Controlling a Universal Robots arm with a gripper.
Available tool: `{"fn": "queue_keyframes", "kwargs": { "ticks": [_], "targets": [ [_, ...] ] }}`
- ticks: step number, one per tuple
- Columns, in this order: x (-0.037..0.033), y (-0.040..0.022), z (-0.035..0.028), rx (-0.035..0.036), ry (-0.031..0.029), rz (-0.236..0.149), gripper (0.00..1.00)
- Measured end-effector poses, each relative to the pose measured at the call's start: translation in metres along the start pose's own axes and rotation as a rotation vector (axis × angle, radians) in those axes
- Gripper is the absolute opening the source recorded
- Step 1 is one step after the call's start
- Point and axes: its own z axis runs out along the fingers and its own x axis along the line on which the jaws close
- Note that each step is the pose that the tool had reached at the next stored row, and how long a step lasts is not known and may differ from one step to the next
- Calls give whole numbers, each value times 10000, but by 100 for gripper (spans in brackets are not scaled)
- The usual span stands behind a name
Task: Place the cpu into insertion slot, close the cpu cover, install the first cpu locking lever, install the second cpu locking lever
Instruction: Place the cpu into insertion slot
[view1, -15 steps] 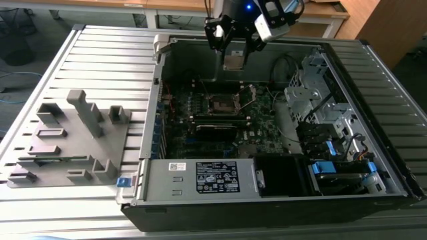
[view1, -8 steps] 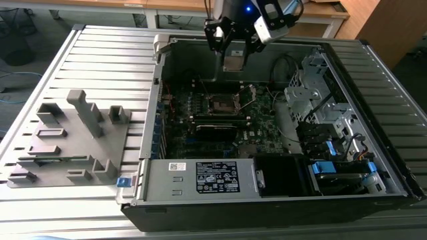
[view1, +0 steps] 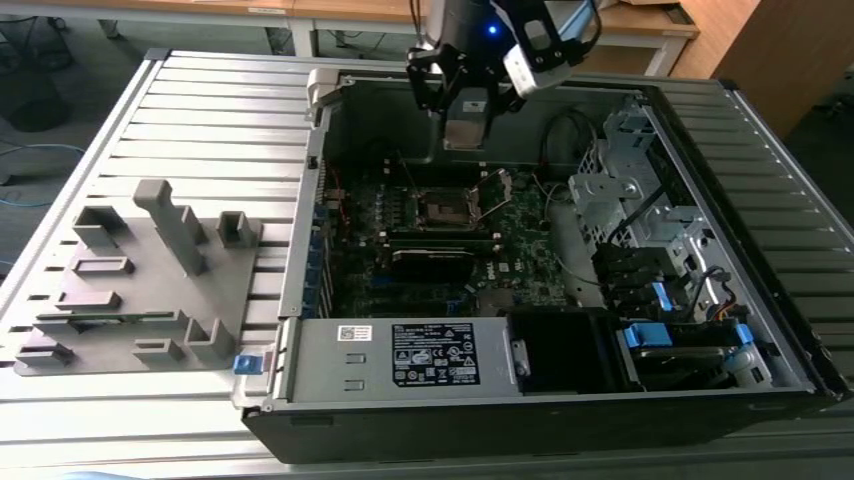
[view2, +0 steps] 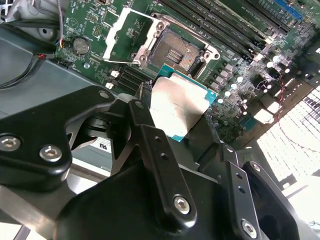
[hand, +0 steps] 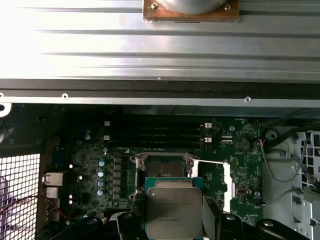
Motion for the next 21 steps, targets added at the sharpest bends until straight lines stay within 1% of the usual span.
{"fn": "queue_keyframes", "kwargs": {
  "ticks": [3,5,9,14,21],
  "targets": [
    [14,-5,45,-1,0,-1,54],
    [20,-7,63,-1,0,-2,54],
    [22,-7,69,2,1,-2,54],
    [25,-11,105,-1,0,-3,54],
    [26,-12,112,0,0,-2,54]
  ]
}}
